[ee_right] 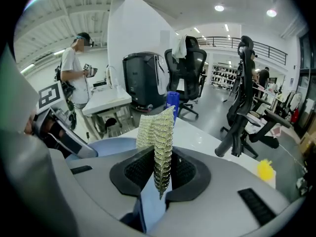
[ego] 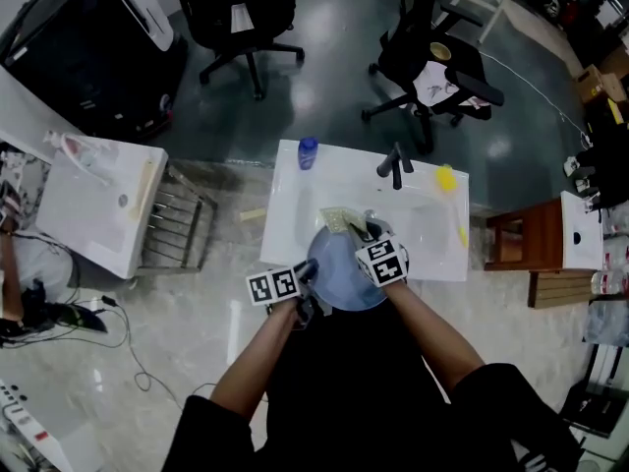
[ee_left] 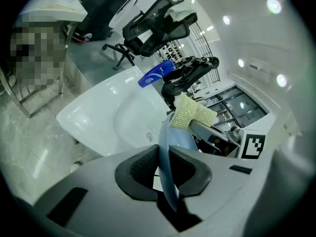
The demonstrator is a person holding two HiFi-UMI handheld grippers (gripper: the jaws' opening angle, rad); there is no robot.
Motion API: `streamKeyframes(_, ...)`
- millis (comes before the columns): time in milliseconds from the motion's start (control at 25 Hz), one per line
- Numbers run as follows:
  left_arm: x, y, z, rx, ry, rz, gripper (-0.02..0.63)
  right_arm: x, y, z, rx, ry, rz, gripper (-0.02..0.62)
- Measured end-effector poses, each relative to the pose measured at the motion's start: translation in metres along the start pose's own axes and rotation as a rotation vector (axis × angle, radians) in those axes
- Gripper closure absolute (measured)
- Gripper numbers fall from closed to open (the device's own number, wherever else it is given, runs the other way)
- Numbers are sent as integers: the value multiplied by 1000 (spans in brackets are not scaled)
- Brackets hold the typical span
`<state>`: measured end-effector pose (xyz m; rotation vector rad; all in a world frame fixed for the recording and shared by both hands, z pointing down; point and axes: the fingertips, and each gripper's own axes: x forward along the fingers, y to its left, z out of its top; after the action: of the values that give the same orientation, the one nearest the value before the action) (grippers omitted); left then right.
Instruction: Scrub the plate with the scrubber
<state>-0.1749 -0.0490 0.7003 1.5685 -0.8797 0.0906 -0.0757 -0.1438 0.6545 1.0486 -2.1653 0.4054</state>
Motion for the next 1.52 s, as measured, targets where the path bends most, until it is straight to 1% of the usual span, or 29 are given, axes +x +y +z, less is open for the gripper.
streamKeyframes(200,6,3,-1,28,35,6,571,-7,-13,-10,-42,11,-62,532)
streamKeyframes(400,12,-6,-6,21,33,12,569,-19,-36,-22,-44,22,-85,532)
streamKeyframes(800,24,-32,-16,21,0,-2,555,-47,-82,-46,-58,60,-83,532)
streamKeyframes(1200,29,-41,-35,25,-31,13,552,-76,-102,-87,-53,100,-69,532)
streamKeyframes(1520,41,-43,-55,-15,-70,28,549,-96,-117,-128,-19,153,-50,532)
